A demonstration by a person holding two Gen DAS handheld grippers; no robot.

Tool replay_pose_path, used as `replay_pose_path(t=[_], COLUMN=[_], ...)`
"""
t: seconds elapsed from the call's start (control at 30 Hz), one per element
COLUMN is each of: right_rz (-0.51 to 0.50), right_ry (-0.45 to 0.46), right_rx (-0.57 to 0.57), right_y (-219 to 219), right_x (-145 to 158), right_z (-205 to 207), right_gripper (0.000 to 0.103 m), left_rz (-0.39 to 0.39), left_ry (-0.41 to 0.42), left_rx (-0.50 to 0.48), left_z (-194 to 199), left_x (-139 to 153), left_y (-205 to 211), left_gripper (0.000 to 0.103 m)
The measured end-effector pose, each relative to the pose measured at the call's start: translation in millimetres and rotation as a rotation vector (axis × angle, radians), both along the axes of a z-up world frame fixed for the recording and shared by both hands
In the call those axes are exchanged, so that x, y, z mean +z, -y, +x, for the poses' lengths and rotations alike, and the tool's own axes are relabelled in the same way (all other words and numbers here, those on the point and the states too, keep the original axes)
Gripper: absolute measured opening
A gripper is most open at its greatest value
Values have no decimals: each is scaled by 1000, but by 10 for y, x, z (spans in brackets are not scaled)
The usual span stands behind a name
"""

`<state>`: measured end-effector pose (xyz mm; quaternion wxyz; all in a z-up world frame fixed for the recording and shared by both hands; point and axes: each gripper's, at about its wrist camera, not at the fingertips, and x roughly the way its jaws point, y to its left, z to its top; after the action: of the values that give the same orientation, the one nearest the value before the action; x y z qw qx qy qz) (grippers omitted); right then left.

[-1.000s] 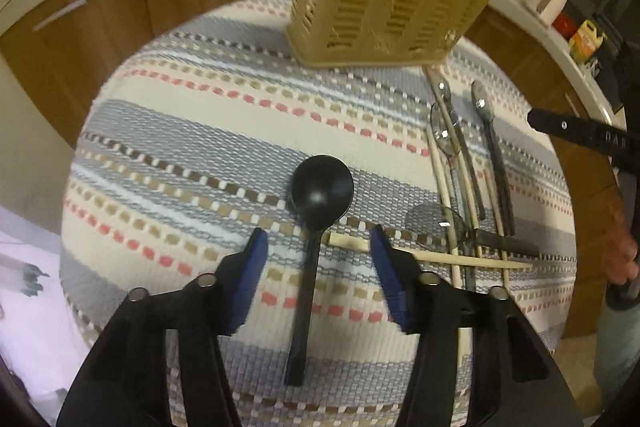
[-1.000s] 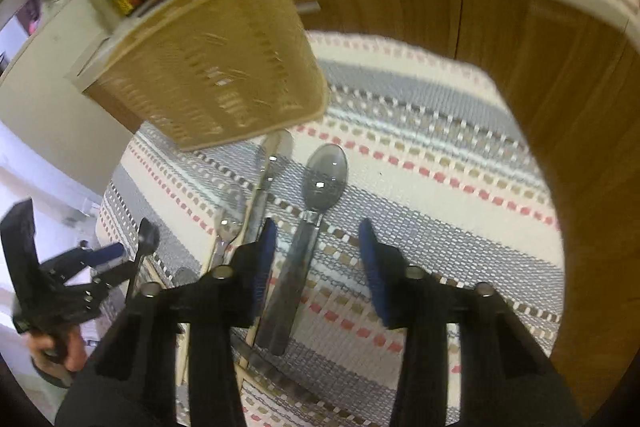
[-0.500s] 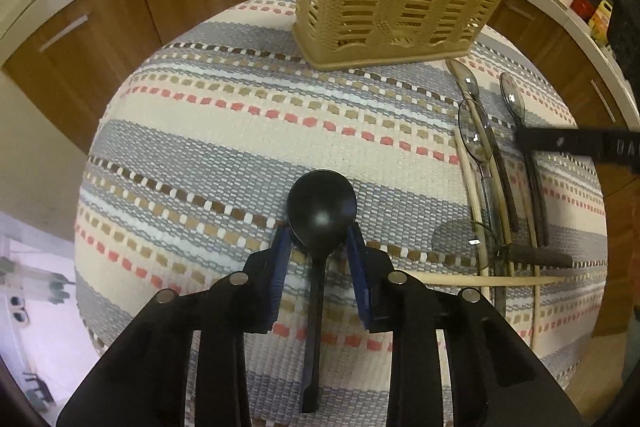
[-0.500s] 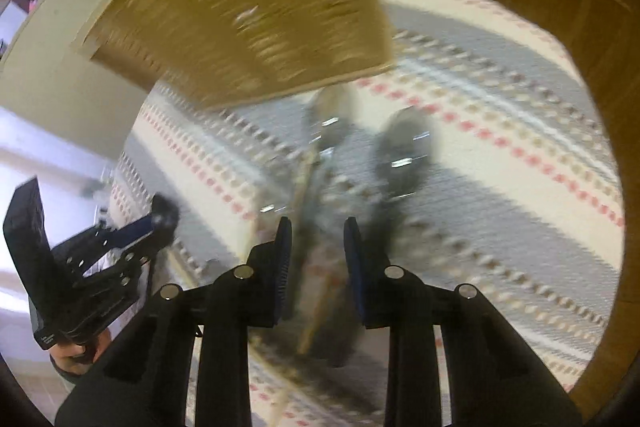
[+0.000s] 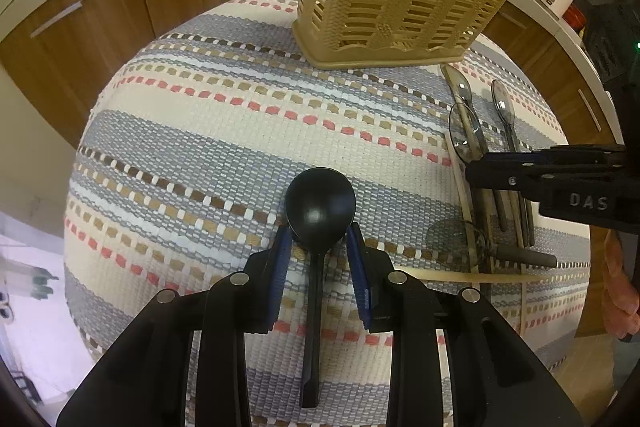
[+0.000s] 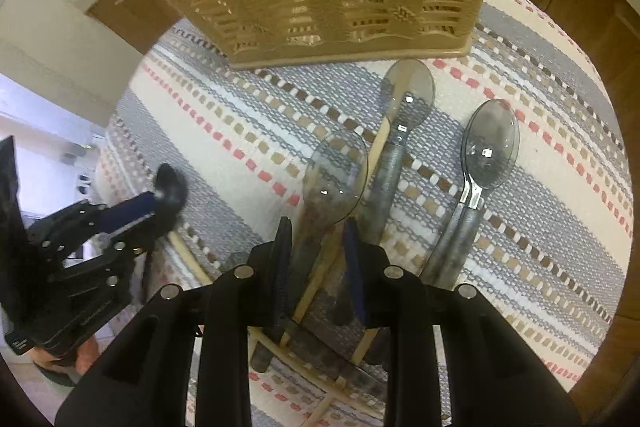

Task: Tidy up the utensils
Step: 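Grasp the black ladle handle with the left tool while the right tool grasps a clear spoon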

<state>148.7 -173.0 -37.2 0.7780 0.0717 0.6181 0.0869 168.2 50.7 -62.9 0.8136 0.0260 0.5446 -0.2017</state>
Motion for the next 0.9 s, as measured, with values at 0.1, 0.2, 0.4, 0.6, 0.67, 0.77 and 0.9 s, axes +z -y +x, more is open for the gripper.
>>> replay_pose_path(t=[0.1,0.2,0.4,0.6,0.67,0.77,0.9], right_rz=[-15,-17,-62,-72,-82,-114,-124], right_ry=[30,25,24,-9,-13,5,13], right_rx=[5,12,44,58,69,108,105], right_y=[-120,-194,-407,-529,-553,-662,-572], right_x=[-9,-34,-114,-166,-165,-188,-210], right_z=[6,36,141,282,333,375,319], right_gripper=[12,12,11,12,12,11,10], left_rz=[-8,-13,-4,12,15,37,53], left_ry=[1,3,5,2,-6,-3,1], left_rx=[-2,-3,-2,-9,-16,-29,-30], left_z=[8,3,-3,-10,-16,-45,-55], left_x=[-4,-2,6,10,11,5,6], left_y=[10,0,6,41,53,79,112], left_gripper=[27,27,27,28,30,31,31])
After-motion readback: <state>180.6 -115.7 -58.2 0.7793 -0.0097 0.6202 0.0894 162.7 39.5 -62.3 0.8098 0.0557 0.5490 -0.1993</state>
